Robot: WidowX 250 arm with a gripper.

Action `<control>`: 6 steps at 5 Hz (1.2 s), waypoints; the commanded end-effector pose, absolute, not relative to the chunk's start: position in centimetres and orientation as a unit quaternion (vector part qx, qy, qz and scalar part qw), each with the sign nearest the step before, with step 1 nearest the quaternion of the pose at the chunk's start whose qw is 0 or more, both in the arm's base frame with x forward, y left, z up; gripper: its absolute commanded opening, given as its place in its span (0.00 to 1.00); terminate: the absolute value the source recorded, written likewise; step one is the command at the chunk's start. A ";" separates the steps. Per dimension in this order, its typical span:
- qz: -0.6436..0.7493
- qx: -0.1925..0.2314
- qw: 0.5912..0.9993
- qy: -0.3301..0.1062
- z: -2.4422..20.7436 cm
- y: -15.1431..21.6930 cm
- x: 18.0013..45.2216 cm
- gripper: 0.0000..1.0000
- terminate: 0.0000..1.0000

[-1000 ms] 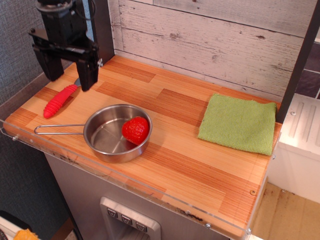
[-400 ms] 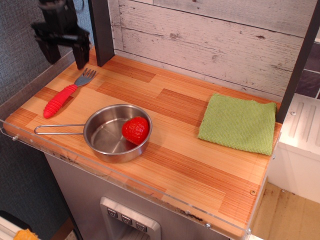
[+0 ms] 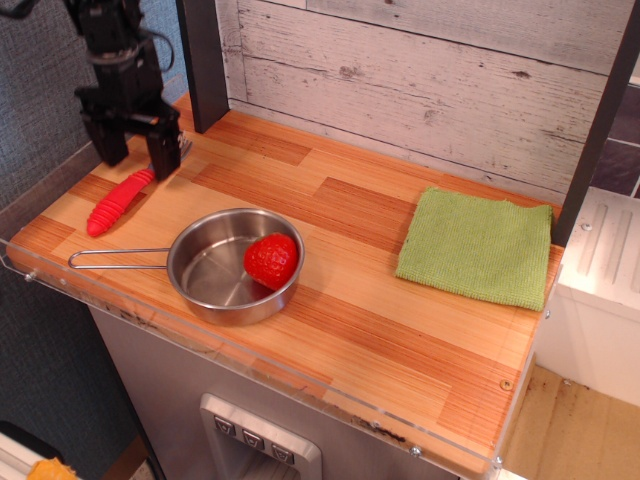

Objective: Place the fork on the front right corner of the green cloth.

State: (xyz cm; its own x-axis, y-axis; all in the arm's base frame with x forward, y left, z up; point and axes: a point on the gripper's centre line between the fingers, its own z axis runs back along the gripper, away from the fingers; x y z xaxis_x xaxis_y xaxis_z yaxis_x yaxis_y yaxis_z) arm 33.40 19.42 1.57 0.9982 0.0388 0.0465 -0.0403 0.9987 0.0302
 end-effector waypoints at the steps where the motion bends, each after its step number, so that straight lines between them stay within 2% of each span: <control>1: 0.045 0.030 0.996 -0.065 5.7 21.0 33.2 1.00 0.00; 2: 0.038 0.034 0.998 -0.046 4.2 20.2 32.6 1.00 0.00; 3: 0.024 0.038 0.998 -0.040 3.6 19.5 31.9 1.00 0.00; 5: 0.011 0.034 0.999 -0.037 3.4 19.0 30.9 1.00 0.00; 6: 0.015 0.027 0.999 -0.032 3.0 19.3 31.0 0.00 0.00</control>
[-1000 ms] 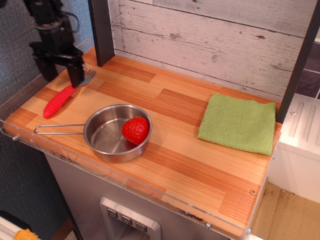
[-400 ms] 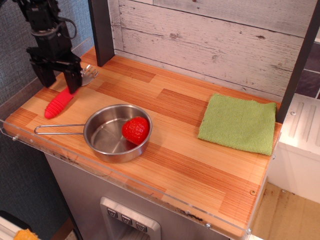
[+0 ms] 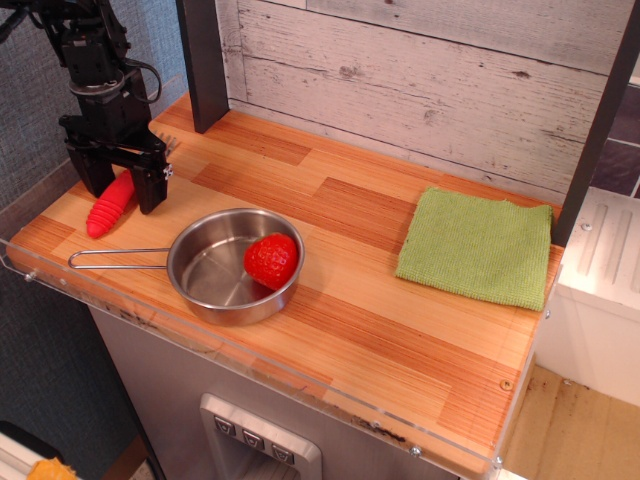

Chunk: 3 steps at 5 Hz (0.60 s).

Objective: Place the fork on the front right corner of the green cloth.

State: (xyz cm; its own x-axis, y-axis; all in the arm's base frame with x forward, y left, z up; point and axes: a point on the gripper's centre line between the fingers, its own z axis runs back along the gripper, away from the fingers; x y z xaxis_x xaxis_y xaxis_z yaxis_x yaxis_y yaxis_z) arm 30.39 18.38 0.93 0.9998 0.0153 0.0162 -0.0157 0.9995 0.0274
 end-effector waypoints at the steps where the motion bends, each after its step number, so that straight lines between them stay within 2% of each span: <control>1: 0.018 0.024 0.999 -0.032 3.0 19.6 31.0 0.00 0.00; 2: 0.017 0.021 0.999 -0.033 3.4 19.7 31.3 0.00 0.00; 3: 0.014 0.025 0.999 -0.043 4.9 19.7 31.3 0.00 0.00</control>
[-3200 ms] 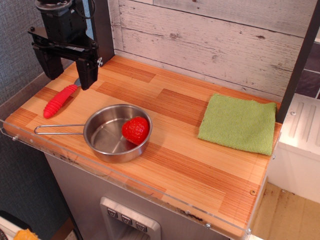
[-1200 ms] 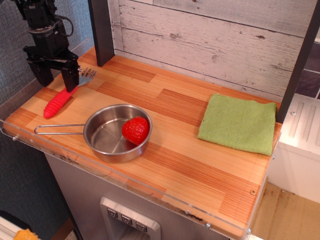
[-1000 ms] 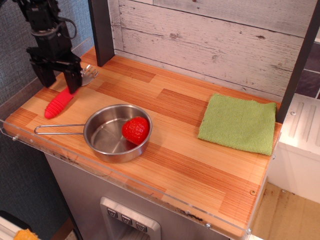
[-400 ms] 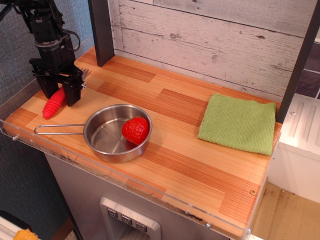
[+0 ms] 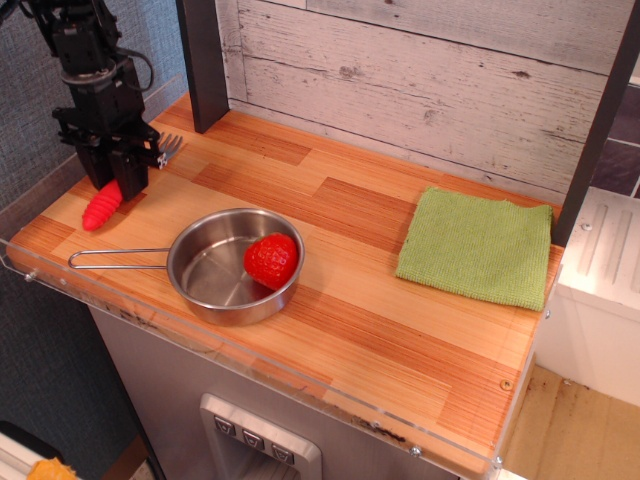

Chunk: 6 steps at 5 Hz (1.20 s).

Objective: Place the fork on the front right corner of the green cloth.

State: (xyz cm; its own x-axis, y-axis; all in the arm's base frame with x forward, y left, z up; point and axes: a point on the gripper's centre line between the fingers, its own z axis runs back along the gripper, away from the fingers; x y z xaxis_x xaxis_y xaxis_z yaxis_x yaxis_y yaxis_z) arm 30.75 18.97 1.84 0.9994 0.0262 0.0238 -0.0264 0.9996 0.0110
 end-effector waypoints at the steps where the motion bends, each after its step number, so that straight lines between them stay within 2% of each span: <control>1: 0.031 0.019 0.997 -0.069 8.1 18.8 30.8 0.00 0.00; 2: 0.044 -0.001 0.994 -0.098 12.0 15.2 30.0 0.00 0.00; 3: 0.026 -0.011 0.994 -0.103 13.5 10.3 29.7 0.00 0.00; 5: 0.001 0.001 0.993 -0.118 13.2 0.5 29.7 0.00 0.00; 6: 0.026 0.008 0.996 -0.089 12.5 -4.5 30.8 0.00 0.00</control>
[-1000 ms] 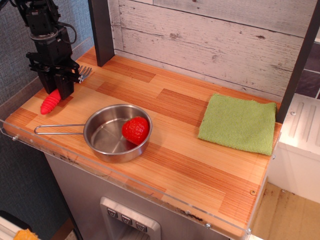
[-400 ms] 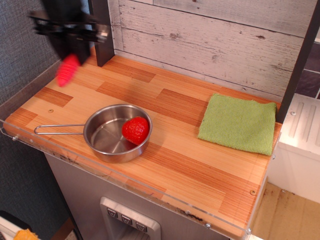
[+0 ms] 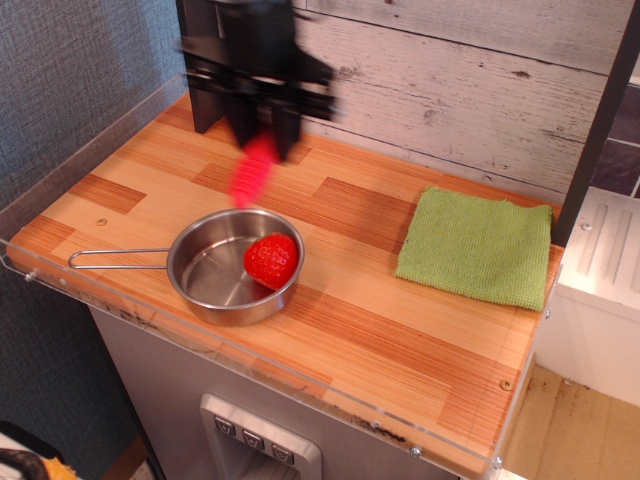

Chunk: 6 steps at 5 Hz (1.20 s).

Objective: Place the fork on the front right corner of the green cloth.

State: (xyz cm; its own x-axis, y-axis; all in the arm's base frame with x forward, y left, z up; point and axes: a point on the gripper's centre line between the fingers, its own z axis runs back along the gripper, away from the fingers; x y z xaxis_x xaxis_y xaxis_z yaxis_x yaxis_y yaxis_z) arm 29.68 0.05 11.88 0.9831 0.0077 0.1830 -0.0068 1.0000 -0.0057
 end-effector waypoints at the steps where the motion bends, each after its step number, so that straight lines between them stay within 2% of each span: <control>1: 0.040 -0.004 0.998 -0.049 12.0 -8.4 31.8 0.00 0.00; 2: 0.041 -0.020 0.999 -0.011 10.6 -9.6 33.4 0.00 0.00; 4: 0.032 -0.020 0.999 -0.001 9.3 -8.7 33.7 0.00 0.00; 5: 0.015 -0.015 1.000 -0.007 8.9 -8.1 33.3 1.00 0.00; 6: 0.003 -0.023 1.000 -0.016 9.0 -7.9 33.0 1.00 0.00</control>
State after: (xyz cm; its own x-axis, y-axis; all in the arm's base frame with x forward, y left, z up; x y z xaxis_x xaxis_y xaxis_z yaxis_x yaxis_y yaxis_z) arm 32.53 -8.06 6.61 0.9992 0.0050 -0.0386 -0.0063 0.9995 -0.0323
